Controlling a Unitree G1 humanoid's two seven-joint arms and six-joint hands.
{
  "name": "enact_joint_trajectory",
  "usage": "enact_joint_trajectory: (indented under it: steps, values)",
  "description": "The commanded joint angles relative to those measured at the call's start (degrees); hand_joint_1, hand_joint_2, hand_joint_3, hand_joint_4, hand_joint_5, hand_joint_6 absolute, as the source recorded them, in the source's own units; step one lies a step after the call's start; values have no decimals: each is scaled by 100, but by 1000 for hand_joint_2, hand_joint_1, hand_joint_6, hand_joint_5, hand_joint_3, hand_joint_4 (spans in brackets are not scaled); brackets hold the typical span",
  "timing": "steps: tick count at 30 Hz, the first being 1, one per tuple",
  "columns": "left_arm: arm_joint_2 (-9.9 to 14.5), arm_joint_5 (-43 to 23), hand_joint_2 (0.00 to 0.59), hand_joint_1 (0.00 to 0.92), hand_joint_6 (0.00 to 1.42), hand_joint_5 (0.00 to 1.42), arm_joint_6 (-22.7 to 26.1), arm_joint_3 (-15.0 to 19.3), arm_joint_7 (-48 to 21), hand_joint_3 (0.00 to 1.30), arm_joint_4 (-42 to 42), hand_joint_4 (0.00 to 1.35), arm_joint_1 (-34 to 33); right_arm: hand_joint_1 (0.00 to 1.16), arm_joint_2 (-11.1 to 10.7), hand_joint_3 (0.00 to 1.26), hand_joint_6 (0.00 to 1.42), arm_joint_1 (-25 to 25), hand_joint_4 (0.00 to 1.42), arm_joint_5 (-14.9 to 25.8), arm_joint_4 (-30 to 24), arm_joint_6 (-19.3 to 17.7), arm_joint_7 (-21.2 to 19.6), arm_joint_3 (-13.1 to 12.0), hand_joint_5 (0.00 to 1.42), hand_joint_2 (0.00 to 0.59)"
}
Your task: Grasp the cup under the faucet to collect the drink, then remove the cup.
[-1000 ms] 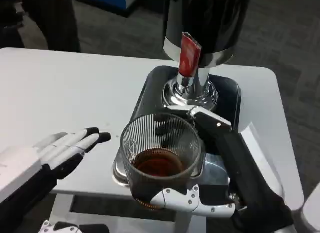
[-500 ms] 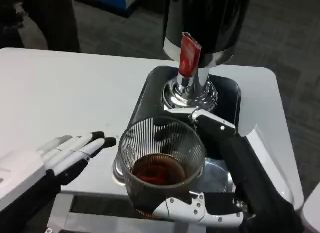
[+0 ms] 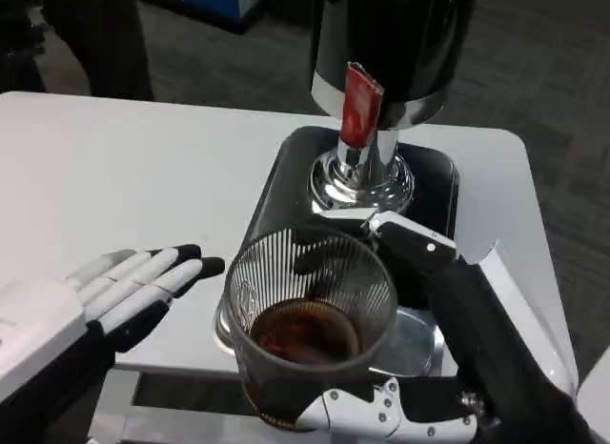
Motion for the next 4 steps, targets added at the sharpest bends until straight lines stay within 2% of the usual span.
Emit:
enact_joint_trajectory:
  steps: [1, 4]
  values:
    - [-48, -136, 47, 0, 0, 6, 18, 258, -61, 67, -156, 0, 152, 841, -34, 662, 1014, 10, 692, 63, -49, -112, -4, 117, 884, 168]
    - [-80, -250, 46, 0, 0, 8, -39, 456, -76, 67, -178, 0, 241, 839, -46, 662, 1014, 9, 692, -21, -18, -110, -20, 247, 884, 171]
